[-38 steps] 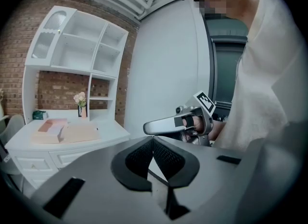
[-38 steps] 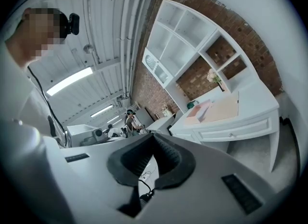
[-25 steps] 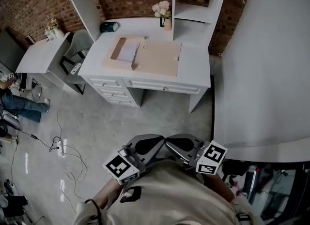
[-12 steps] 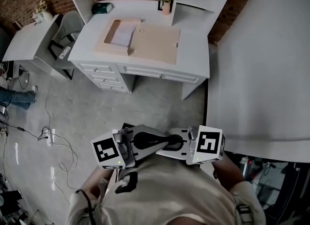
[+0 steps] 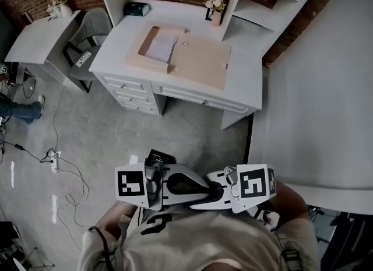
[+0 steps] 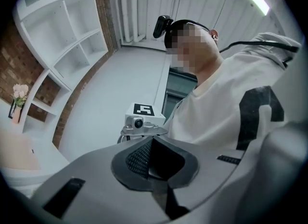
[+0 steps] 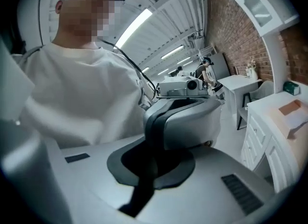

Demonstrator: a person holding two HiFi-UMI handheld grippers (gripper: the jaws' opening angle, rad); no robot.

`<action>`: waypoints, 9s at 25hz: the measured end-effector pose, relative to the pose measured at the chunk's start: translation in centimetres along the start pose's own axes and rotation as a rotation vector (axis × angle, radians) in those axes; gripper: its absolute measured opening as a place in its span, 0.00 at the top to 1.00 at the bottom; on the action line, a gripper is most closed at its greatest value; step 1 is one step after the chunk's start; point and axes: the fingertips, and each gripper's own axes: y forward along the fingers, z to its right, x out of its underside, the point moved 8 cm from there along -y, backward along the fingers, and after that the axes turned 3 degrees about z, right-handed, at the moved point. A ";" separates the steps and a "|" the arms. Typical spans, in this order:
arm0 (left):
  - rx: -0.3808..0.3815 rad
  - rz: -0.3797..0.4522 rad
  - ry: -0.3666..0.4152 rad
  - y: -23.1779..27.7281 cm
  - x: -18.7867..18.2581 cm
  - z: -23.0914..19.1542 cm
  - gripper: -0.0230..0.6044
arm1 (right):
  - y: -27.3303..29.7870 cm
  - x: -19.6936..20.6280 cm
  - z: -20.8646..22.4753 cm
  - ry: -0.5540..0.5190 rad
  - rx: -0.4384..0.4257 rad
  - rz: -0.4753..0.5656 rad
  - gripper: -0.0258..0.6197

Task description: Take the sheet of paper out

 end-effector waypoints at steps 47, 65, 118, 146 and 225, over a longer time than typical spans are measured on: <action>-0.825 0.134 -0.064 -16.8 -2.0 -11.6 0.93 | -1.6 -3.3 15.6 0.198 0.669 0.361 0.92; -0.794 0.013 -0.056 -8.6 -4.1 -18.2 0.93 | -11.4 -1.3 20.4 0.265 0.677 0.523 0.92; -0.813 -0.017 -0.110 -8.6 -4.8 -30.2 0.93 | -20.5 2.0 31.7 0.688 0.577 0.632 0.92; -1.077 0.083 -0.058 -29.7 -9.1 -32.7 0.93 | -13.1 -5.8 40.9 0.768 0.678 0.512 0.92; -1.278 -0.199 -0.178 -37.1 3.8 -45.7 0.93 | -11.5 7.7 64.2 1.447 0.628 0.639 0.51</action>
